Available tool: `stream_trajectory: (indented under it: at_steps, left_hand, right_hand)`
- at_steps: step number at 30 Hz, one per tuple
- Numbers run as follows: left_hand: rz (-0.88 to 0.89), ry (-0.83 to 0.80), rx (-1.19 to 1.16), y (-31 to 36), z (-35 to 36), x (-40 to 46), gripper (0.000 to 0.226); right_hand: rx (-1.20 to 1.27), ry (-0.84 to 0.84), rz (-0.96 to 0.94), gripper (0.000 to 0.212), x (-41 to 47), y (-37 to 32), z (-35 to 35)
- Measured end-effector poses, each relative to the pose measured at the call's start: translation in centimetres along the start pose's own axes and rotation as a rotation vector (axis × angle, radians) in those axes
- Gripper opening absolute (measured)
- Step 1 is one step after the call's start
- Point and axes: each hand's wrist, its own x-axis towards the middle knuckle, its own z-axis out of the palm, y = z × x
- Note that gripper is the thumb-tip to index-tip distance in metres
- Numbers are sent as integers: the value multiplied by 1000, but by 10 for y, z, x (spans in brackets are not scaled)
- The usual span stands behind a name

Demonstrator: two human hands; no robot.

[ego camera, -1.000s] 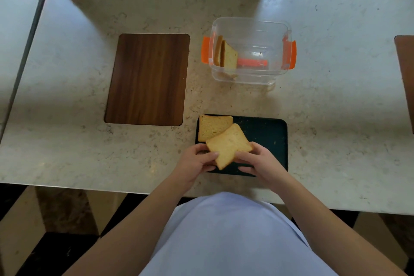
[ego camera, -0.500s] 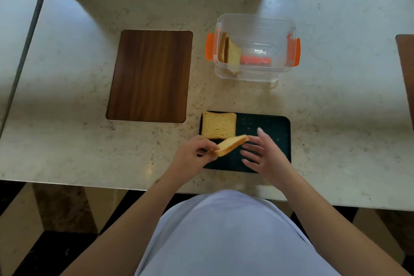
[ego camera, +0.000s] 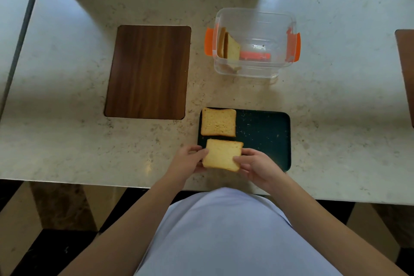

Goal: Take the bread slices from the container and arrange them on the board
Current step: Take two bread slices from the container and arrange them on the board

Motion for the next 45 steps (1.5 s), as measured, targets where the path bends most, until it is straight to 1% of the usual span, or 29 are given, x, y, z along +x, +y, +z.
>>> stream_trajectory:
  at_steps: [2, 4, 6, 8, 10, 12, 15, 17, 19, 23, 25, 27, 31, 33, 37, 41, 45]
  left_hand:
    - [34, 0, 48, -4, -3, 2, 44]
    - [78, 31, 82, -6, -3, 3, 48]
    - [131, 79, 140, -5, -1, 4, 47]
    - [190, 144, 215, -5, 0, 5, 43]
    - [254, 173, 311, -3, 1, 5, 41]
    - [341, 154, 405, -2, 3, 5, 47]
    - [476, 188, 654, -6, 7, 5, 58]
    - [481, 192, 741, -12, 8, 5, 61]
    - [473, 196, 770, -16, 8, 5, 59]
    - [453, 188, 795, -18, 7, 6, 50]
    - [444, 211, 809, -17, 6, 7, 45]
    - [446, 252, 822, -12, 5, 10, 39]
    - [454, 318, 730, 5, 7, 15, 44]
    - [465, 359, 688, 13, 10, 18, 47]
    - [459, 381, 714, 27, 17, 26, 45]
    - [437, 389, 785, 29, 20, 33, 40]
    - [421, 389, 786, 28, 18, 37, 45]
  right_hand:
    - [-75, 63, -32, 26, 1, 4, 6]
    - [-215, 160, -94, 30, 6, 7, 10]
    - [-331, 234, -154, 32, 13, 7, 11]
    - [-383, 278, -188, 33, 19, 6, 12]
    - [-419, 315, -219, 34, 23, 5, 14]
    - [-490, 345, -272, 34, 25, 5, 16]
    - [-598, 362, -365, 31, 25, 9, 17]
    - [-645, 366, -403, 30, 25, 11, 16]
    - [-685, 365, -423, 28, 25, 13, 15]
    - [-857, 364, -445, 23, 25, 11, 15]
    - [-960, 357, -452, 21, 25, 7, 16]
    - [-1017, 363, -438, 24, 26, 1, 18]
    - [-946, 423, -407, 30, 31, -8, 19]
    - [-933, 446, -395, 25, 34, -10, 21]
    - [-1032, 487, -391, 22, 36, -11, 27]
    - [-1070, 472, -365, 22, 38, -14, 26]
    - [-1189, 466, -351, 25, 43, -19, 25]
